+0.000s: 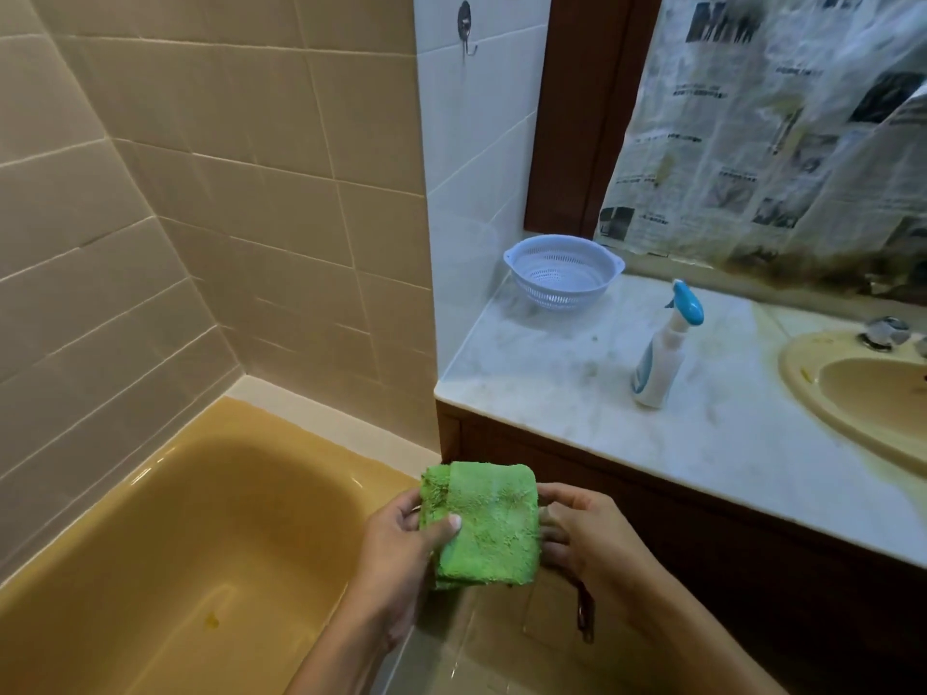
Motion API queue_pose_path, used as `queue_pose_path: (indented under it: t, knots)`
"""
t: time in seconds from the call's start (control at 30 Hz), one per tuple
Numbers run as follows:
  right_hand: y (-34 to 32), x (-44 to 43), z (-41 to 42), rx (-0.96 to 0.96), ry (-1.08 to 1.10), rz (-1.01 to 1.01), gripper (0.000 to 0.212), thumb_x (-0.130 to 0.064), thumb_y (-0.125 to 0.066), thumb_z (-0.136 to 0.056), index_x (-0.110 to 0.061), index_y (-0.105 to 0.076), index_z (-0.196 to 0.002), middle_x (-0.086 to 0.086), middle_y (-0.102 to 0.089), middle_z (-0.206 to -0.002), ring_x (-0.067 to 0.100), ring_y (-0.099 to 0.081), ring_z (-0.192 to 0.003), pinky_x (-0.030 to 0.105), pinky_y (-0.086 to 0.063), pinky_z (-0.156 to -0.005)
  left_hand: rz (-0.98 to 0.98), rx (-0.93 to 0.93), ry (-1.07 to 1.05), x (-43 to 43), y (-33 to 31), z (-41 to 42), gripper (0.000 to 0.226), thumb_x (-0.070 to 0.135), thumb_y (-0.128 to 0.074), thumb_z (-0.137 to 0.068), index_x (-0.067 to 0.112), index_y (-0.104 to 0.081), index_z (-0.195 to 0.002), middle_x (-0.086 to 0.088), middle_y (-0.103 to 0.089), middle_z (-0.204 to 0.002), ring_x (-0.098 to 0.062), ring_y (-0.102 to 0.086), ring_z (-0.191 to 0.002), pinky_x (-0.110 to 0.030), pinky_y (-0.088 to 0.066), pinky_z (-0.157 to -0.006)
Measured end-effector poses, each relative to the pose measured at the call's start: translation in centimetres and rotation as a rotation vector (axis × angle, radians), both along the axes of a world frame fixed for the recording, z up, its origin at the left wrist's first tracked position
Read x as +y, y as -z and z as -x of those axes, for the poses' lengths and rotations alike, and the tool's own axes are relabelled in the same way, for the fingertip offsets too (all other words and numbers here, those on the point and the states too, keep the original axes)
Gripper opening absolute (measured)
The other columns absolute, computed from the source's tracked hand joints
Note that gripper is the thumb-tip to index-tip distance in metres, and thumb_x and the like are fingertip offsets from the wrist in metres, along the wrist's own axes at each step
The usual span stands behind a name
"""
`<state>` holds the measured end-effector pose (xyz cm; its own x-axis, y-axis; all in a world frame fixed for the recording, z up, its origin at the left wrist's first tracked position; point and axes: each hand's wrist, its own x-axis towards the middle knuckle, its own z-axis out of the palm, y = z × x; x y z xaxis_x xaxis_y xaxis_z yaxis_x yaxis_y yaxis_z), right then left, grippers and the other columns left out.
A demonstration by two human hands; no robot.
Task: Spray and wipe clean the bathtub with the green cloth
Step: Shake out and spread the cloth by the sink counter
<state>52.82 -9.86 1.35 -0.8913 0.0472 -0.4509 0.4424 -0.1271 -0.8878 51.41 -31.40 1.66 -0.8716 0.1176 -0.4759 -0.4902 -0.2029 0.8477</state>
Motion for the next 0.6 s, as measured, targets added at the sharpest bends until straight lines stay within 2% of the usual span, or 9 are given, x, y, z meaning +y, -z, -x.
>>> queue_pose_path:
  t: [0.07,0.1,0.17,0.27,0.37,0.5,0.6]
  knots:
    - [-0.4,0.7,2.1,0.0,0.067,0.074,0.03,0.004,-0.05,-0.097,0.001,-0.072,-0.116,0.031,-0.072,-0.105,0.038,-0.07,-0.087,0.048,-0.056,-0.081,0.02,0.028,0.055,0.7,-0.3,2.8,0.036,-0.007,-0.065,-0.093,0.012,-0.066,-0.123,-0.007,-0.079,-0.108,-0.029,-0.077,-0.097,-0.038,-0.062,-0.068]
    - [-0.6,1.1,2.8,0.02,0.082,0.092,0.026,0.0,-0.052,-0.1,0.001,-0.072,-0.117,0.029,-0.072,-0.108,0.039,-0.07,-0.093,0.047,-0.056,-0.084,0.035,0.046,0.086,1.2,-0.5,4.1,0.033,-0.007,-0.065,-0.093,0.013,-0.067,-0.12,-0.006,-0.08,-0.106,-0.027,-0.078,-0.096,-0.037,-0.063,-0.068]
    - [-0.9,1.9,3.8,0.068,0.09,0.084,0.022,-0.005,-0.058,-0.1,-0.002,-0.071,-0.118,0.022,-0.074,-0.112,0.037,-0.071,-0.106,0.049,-0.057,-0.094,0.076,0.084,0.143,2.5,-0.7,6.3,0.03,-0.007,-0.065,-0.094,0.012,-0.068,-0.116,-0.006,-0.08,-0.102,-0.025,-0.078,-0.093,-0.036,-0.063,-0.068]
    - [-0.8,3.6,5.3,0.085,0.137,0.053,0.023,0.0,-0.063,-0.096,-0.003,-0.07,-0.118,0.014,-0.076,-0.112,0.032,-0.074,-0.105,0.045,-0.061,-0.087,0.142,0.128,0.21,4.7,-0.4,9.2,0.029,-0.006,-0.069,-0.092,0.009,-0.07,-0.116,-0.009,-0.08,-0.103,-0.028,-0.077,-0.096,-0.047,-0.063,-0.083]
    - [-0.4,5.8,7.3,0.077,0.191,0.046,0.02,0.0,-0.065,-0.096,-0.002,-0.072,-0.114,0.016,-0.077,-0.108,0.032,-0.075,-0.101,0.044,-0.062,-0.083,0.168,0.133,0.241,7.1,0.2,11.8,0.027,-0.005,-0.071,-0.092,0.008,-0.071,-0.115,-0.012,-0.079,-0.105,-0.031,-0.076,-0.1,-0.056,-0.058,-0.095]
    - [-0.1,9.1,9.9,0.086,0.228,0.005,0.016,0.001,-0.068,-0.093,-0.002,-0.074,-0.107,0.019,-0.077,-0.102,0.035,-0.075,-0.097,0.048,-0.061,-0.086,0.178,0.132,0.246,10.2,0.8,14.2,0.025,0.0,-0.073,-0.091,0.007,-0.071,-0.115,-0.01,-0.079,-0.106,-0.029,-0.076,-0.101,-0.054,-0.058,-0.096]
    - [0.1,11.5,12.0,0.102,0.215,-0.055,0.014,-0.001,-0.072,-0.091,-0.004,-0.076,-0.104,0.019,-0.077,-0.098,0.036,-0.075,-0.096,0.051,-0.06,-0.089,0.195,0.144,0.225,12.4,0.9,15.6,0.025,0.0,-0.074,-0.09,0.008,-0.071,-0.114,-0.01,-0.08,-0.104,-0.027,-0.077,-0.098,-0.047,-0.061,-0.09]
